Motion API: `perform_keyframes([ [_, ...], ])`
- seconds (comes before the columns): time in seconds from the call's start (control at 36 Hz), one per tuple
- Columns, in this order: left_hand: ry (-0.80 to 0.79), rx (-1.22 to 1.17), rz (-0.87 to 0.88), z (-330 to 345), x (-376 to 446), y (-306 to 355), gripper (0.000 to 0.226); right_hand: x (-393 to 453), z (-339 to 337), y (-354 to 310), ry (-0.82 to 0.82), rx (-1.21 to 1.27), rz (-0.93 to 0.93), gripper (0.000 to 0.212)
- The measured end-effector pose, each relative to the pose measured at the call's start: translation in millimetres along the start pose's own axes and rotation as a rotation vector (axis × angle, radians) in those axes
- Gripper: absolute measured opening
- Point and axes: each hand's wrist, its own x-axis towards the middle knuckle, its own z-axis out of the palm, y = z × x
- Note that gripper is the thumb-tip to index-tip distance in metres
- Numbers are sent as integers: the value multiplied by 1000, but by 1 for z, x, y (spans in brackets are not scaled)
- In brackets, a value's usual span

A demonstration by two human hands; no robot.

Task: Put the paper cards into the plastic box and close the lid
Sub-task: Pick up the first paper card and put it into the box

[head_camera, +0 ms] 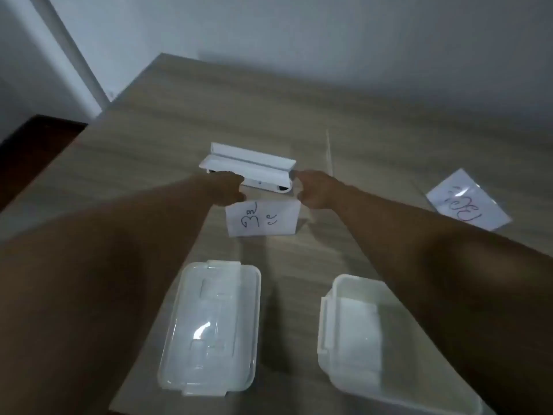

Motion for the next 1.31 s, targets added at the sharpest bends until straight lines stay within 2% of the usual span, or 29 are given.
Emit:
perform_keyframes([
  [0.08, -15, -70, 26, 24, 5, -5, 60, 11, 27, -9, -46, -33, 37, 52],
  [0.14, 45, -111, 73, 41, 7, -4, 47, 11, 43, -14, -57, -59, 5, 46],
  [0.22, 126, -151, 107, 60, 11, -7, 20, 14, 60, -17, 16, -64, -17, 29],
  [0.31, 158, -204, 125, 65, 10, -6, 13, 14, 68, -12, 58, -4, 4, 23],
  [0.53, 192, -313, 171, 40, -9, 9, 14, -11, 52, 2, 144, 109, 7, 17],
  [0.86, 375, -256, 268, -31, -88, 116, 19, -130, -22, 51, 385, 167, -7, 12],
  [1.03, 402, -198, 351, -25, -134, 187, 24, -216, -31, 87, 442, 172, 4, 15],
  [1.11, 366, -176, 388, -13, -159, 222, 25, -264, -25, 103, 446, 170, 23, 21],
  [1.31, 261, -123, 402, 27, -190, 267, 26, -323, 15, 126, 362, 195, 92, 28],
])
